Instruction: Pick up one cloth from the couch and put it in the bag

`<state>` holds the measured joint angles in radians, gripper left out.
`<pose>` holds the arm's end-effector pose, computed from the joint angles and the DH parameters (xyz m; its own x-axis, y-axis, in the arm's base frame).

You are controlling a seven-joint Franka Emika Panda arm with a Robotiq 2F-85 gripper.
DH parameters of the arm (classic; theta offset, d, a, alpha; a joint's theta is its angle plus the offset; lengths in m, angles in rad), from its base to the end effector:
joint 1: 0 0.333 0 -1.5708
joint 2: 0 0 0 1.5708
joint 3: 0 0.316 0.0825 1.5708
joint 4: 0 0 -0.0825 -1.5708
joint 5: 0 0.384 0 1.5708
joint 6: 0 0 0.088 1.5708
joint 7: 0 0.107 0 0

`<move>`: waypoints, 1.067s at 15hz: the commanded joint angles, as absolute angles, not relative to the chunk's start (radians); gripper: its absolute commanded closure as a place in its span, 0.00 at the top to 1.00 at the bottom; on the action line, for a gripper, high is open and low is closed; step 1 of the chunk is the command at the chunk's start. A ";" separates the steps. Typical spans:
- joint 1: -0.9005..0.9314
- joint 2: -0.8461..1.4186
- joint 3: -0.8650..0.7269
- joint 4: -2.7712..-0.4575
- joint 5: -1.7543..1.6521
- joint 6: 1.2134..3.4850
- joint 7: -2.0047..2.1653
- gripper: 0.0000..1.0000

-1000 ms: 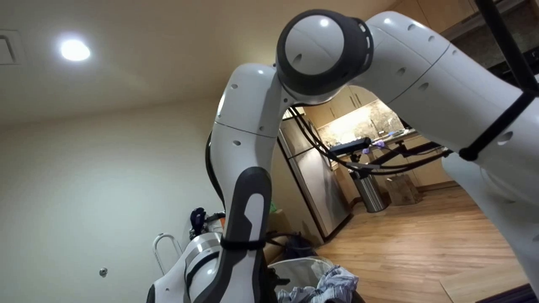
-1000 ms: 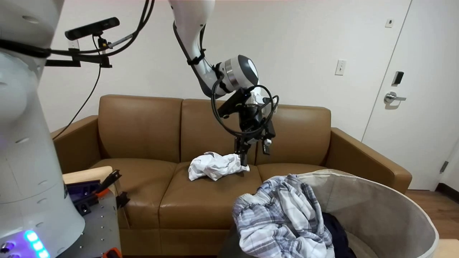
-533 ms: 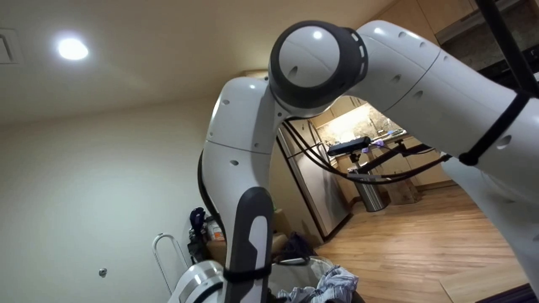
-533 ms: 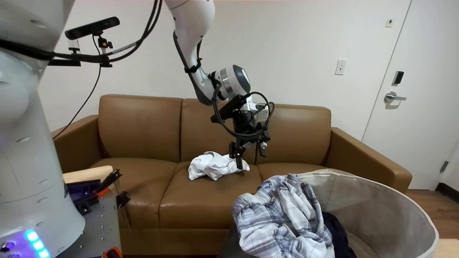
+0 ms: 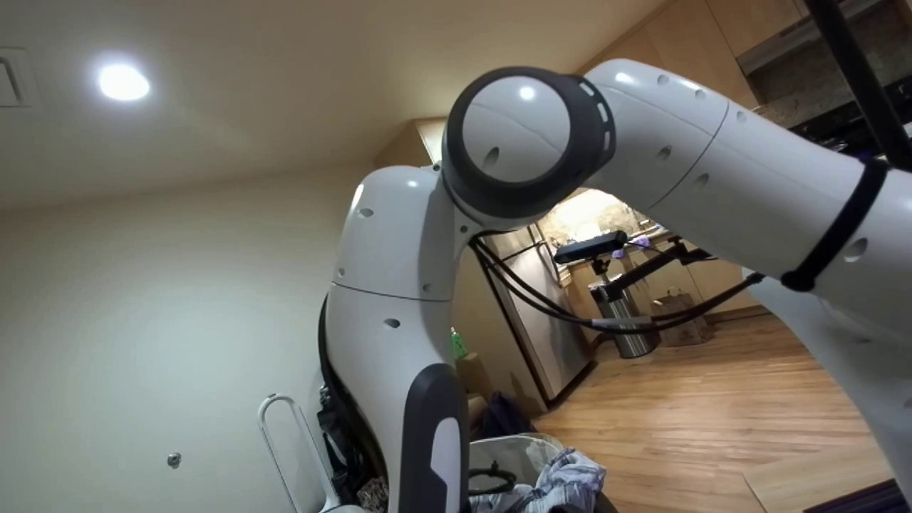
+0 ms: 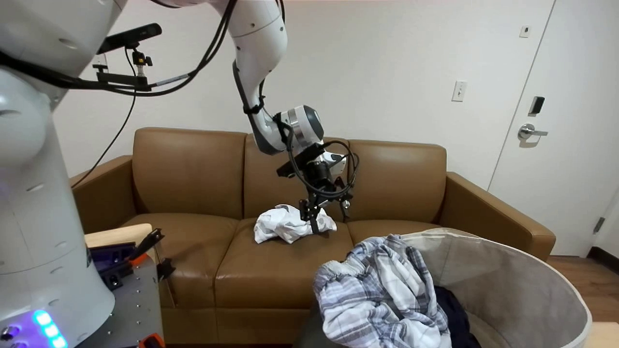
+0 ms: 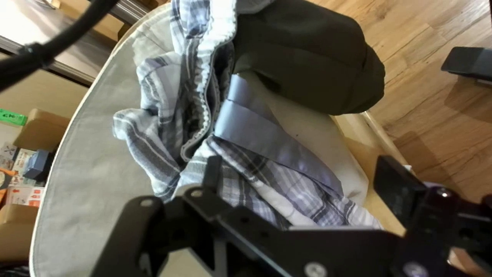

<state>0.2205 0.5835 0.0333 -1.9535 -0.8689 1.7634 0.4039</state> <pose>0.5422 0.0712 0.1609 0.8544 0.1031 -0.5092 0.4716 -0.5651 0.6769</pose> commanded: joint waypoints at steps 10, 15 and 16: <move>0.252 0.808 0.035 -1.808 -0.993 1.690 0.128 1.00; 0.265 0.986 0.017 -1.639 -1.077 1.519 0.010 1.00; 0.267 1.022 0.011 -1.603 -1.101 1.482 -0.013 1.00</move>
<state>0.2565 0.9049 0.0298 -1.7330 -1.0392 1.5845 0.0755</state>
